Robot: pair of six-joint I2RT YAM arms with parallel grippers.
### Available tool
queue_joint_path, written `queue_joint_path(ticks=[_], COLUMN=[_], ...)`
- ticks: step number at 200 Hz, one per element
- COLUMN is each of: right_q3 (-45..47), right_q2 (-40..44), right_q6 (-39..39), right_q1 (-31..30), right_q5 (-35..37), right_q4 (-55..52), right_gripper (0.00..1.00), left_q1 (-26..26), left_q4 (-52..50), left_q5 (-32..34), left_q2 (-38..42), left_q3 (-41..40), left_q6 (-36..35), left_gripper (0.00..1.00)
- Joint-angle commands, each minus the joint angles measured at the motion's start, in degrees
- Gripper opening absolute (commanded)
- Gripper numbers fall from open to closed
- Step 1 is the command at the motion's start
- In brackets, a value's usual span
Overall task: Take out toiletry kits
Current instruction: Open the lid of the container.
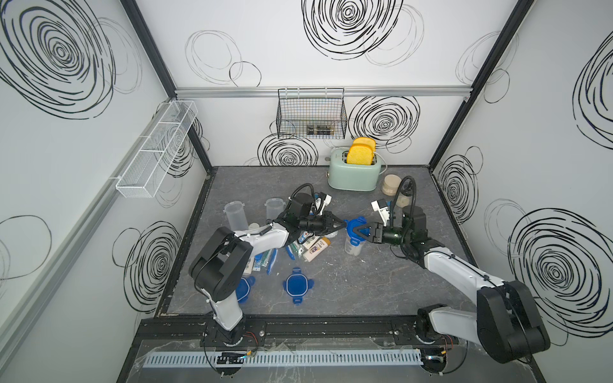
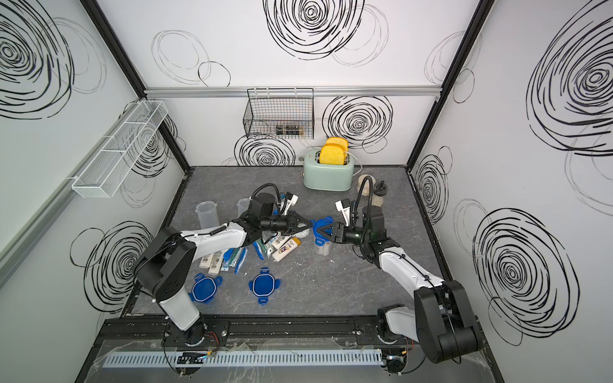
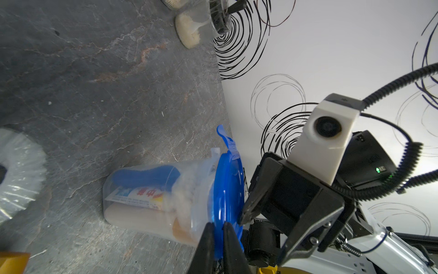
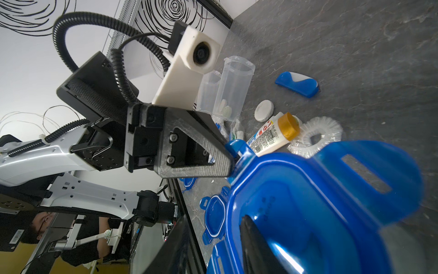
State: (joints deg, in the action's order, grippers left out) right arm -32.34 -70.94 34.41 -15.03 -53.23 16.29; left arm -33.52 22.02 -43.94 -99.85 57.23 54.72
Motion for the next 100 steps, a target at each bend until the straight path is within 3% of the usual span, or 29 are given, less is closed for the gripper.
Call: queue_joint_path(ticks=[1,53,58,100], right_q3=[0.1,-2.7,-2.9,-2.6], right_q2=[-1.6,1.1,1.5,5.3], right_q6=[-1.7,-2.9,-3.0,-2.0], right_q1=[-0.3,2.0,2.1,4.2], right_q5=[2.2,-0.4,-0.4,-0.1], right_q4=[-5.8,-9.5,-10.0,-10.1], right_gripper=[0.40,0.42,0.43,0.45], left_q1=[-0.8,-1.7,-1.9,-3.2], left_q4=[1.1,-2.3,-2.3,-2.8], left_q5=[-0.2,0.7,0.6,0.2], left_q2=[2.3,3.5,3.6,4.6], left_q3=[1.6,2.4,2.6,4.1], left_q6=[-1.3,-4.2,-4.2,-4.3], left_gripper=[0.09,0.05,0.00,0.00])
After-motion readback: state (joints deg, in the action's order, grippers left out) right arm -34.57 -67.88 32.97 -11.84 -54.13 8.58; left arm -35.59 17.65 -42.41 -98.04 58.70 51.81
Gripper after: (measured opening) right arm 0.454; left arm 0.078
